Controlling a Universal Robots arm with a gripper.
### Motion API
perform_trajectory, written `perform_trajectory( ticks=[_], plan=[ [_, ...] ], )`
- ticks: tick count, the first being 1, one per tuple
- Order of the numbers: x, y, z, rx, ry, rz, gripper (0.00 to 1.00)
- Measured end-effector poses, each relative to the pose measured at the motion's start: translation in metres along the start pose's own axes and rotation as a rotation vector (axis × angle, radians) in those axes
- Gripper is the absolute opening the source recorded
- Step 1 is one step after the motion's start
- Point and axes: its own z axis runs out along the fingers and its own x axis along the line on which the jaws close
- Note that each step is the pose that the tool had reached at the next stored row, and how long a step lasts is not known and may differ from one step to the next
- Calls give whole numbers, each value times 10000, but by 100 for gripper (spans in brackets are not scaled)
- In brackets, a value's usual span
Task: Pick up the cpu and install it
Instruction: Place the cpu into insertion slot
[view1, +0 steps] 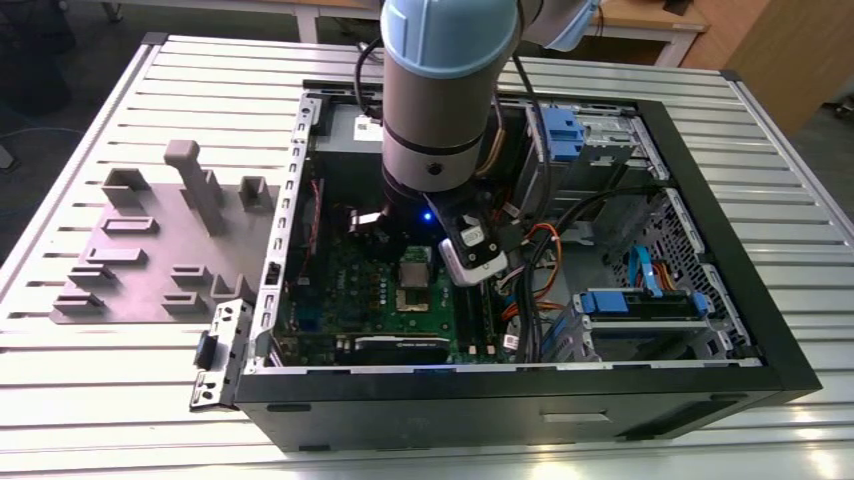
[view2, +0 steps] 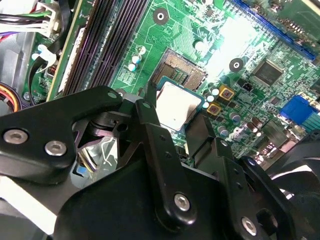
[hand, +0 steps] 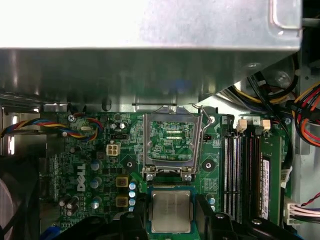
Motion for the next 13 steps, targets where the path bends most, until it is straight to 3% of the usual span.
perform_trajectory(
  ticks=[2, 5, 13],
  plan=[
    [0, 0, 1, 1, 0, 0, 47],
    [0, -6, 5, 67, -2, -1, 47],
    [-13, -69, 85, 69, -1, -27, 47]
  ],
)
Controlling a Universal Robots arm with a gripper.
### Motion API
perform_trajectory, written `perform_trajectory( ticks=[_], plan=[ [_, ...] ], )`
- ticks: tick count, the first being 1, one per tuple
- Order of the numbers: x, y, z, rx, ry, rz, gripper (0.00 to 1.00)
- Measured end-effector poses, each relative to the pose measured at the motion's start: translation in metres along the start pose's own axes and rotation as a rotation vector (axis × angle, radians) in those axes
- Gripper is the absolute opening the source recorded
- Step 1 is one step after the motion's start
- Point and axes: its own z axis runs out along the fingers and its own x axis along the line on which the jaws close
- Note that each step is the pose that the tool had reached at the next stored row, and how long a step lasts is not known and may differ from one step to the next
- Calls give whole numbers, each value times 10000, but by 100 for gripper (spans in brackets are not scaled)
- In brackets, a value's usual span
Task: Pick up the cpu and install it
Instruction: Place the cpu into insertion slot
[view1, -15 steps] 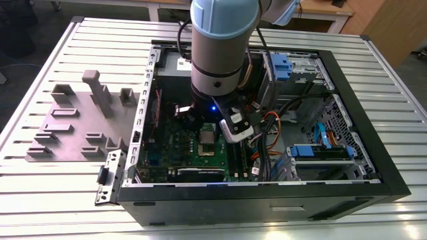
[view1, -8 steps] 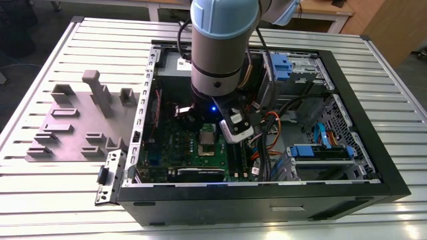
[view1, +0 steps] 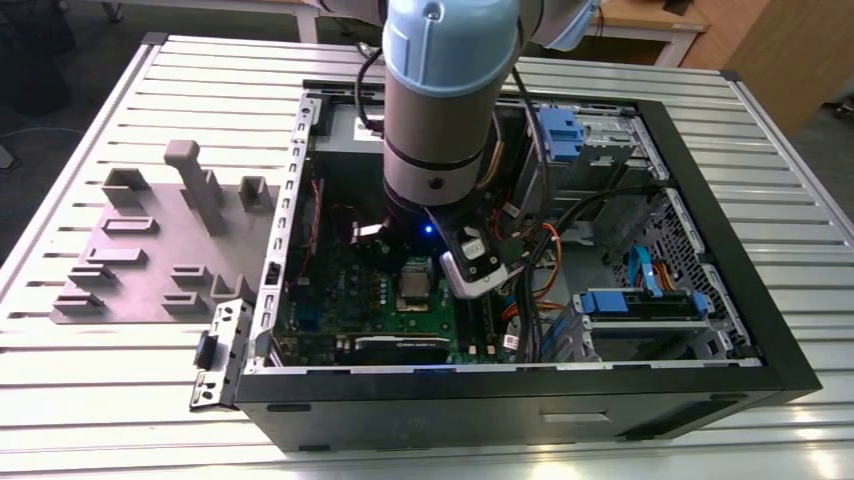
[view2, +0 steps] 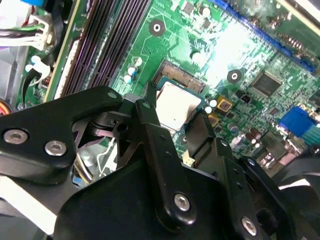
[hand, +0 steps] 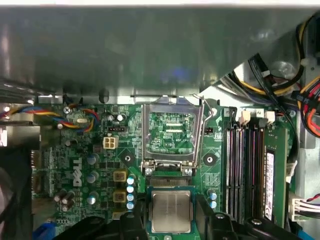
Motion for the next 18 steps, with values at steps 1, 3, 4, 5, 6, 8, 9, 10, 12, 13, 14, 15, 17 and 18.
perform_trajectory(
  ticks=[1, 3, 4, 5, 6, 8, 9, 10, 12, 13, 14, 15, 17, 18],
  plan=[
    [-1, -9, 11, -1, 0, -1, 47],
    [0, -17, 26, -3, -1, 1, 47],
    [-1, -18, 34, -2, -1, 5, 47],
    [-1, -19, 45, -3, -1, 8, 47],
    [-1, -24, 53, 0, 0, 8, 47],
    [-2, -36, 69, 0, 0, 9, 47],
    [-1, -40, 75, -1, -1, 10, 47],
    [-1, -40, 77, -1, -1, 10, 47],
    [-1, -41, 91, -1, -1, 10, 47],
    [-2, -41, 104, -1, -1, 10, 47],
    [-2, -41, 121, -5, -1, 9, 47],
    [-2, -41, 135, -6, -1, 10, 47],
    [-2, -41, 155, -7, -1, 10, 47],
    [-2, -41, 163, -8, -1, 10, 47]
  ],
)
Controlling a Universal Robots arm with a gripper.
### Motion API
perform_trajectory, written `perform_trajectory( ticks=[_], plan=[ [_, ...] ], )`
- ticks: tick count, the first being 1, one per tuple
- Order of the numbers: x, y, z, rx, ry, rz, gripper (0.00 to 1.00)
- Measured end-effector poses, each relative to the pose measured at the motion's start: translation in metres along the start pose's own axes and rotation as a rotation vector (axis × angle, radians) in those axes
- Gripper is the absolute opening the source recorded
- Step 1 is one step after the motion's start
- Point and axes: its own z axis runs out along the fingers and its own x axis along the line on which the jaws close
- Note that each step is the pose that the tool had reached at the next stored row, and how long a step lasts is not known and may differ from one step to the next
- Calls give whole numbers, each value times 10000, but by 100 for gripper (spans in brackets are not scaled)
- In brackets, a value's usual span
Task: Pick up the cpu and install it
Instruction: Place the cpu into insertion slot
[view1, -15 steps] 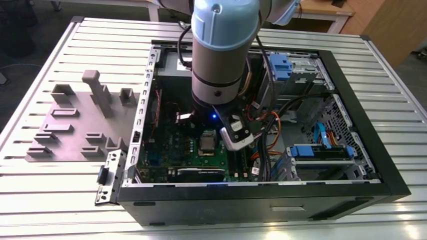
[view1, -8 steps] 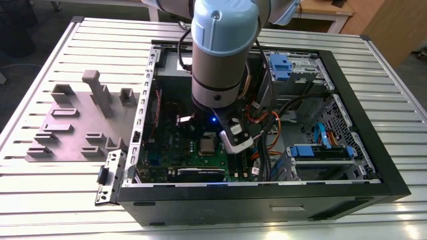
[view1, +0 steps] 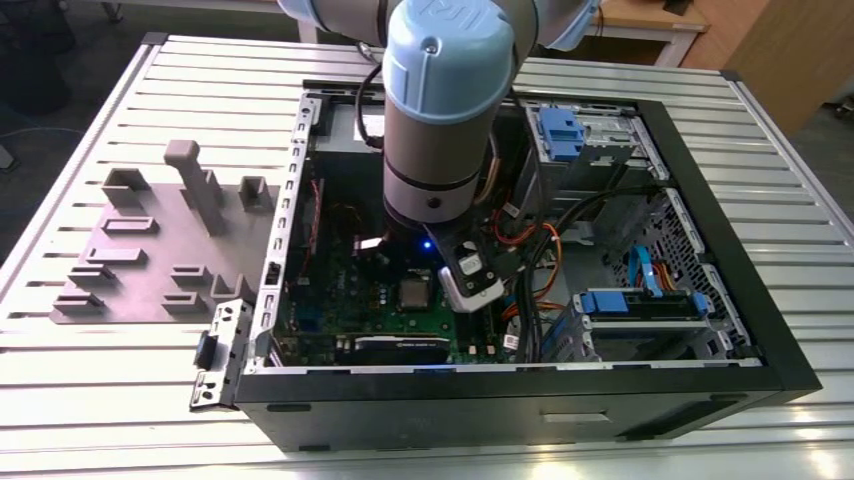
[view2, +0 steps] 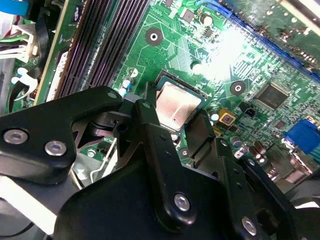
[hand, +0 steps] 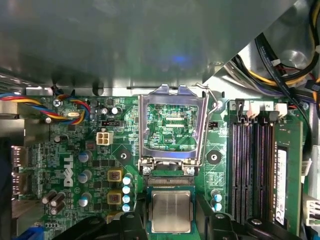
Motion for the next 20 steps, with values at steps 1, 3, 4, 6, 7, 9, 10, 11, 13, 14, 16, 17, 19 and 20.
perform_trajectory(
  ticks=[1, 3, 4, 6, 7, 9, 10, 11, 13, 14, 16, 17, 19, 20],
  plan=[
    [0, 0, 7, -1, 0, 0, 47],
    [1, -1, 16, -1, 0, -1, 47],
    [4, -1, 18, 1, 1, -1, 47],
    [6, 0, 20, 0, 1, -1, 47],
    [7, 0, 20, 0, 1, -1, 47],
    [8, 0, 23, -2, 0, 0, 47],
    [7, 0, 27, -5, -2, 0, 47],
    [8, 0, 30, -8, 0, 0, 47],
    [8, 0, 35, -13, 2, 0, 47],
    [8, 0, 36, -14, 2, 0, 47],
    [8, 0, 38, -17, 2, 0, 47],
    [7, 0, 39, -19, 1, 0, 47],
    [7, 0, 40, -20, 1, 0, 47],
    [7, 0, 40, -20, 1, 0, 47]
  ],
)
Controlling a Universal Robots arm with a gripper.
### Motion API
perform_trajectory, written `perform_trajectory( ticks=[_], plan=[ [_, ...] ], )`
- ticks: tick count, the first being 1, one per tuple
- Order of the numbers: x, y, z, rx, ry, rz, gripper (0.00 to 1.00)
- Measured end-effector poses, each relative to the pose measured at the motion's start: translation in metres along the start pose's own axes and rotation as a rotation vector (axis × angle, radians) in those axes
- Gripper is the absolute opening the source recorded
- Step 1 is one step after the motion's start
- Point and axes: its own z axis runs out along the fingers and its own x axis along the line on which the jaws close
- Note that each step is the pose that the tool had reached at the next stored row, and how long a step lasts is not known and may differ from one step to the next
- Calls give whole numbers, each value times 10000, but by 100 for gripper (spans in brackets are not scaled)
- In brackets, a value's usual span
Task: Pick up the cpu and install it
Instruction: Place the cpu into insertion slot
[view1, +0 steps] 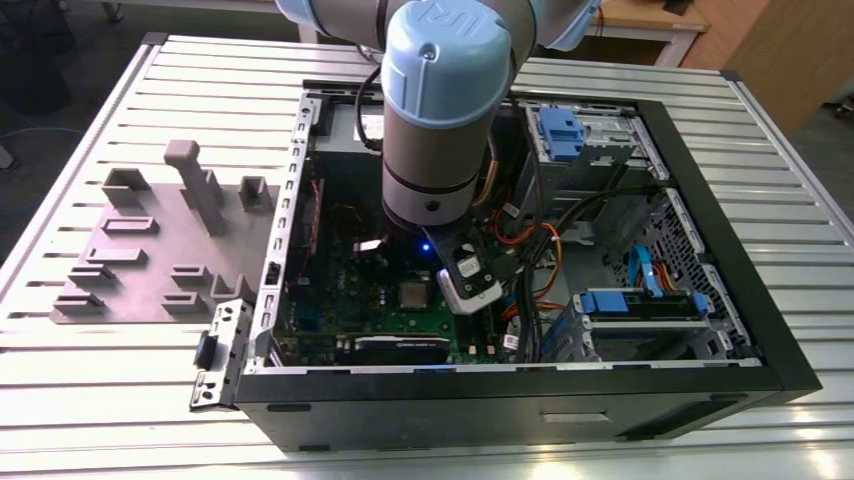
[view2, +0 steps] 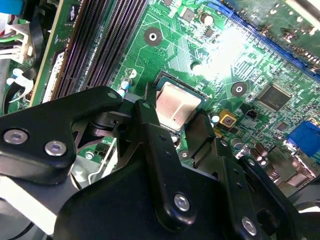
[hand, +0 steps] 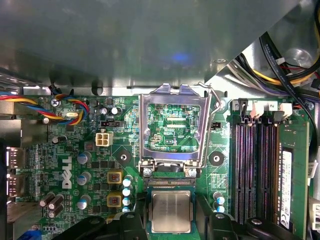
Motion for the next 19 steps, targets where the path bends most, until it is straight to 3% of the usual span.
perform_trajectory(
  ticks=[6, 7, 19],
  plan=[
    [0, 1, 3, -4, -2, 0, 48],
    [0, 1, 3, -4, -2, 0, 55],
    [17, 19, 2, -2, -1, 57, 55]
  ],
)
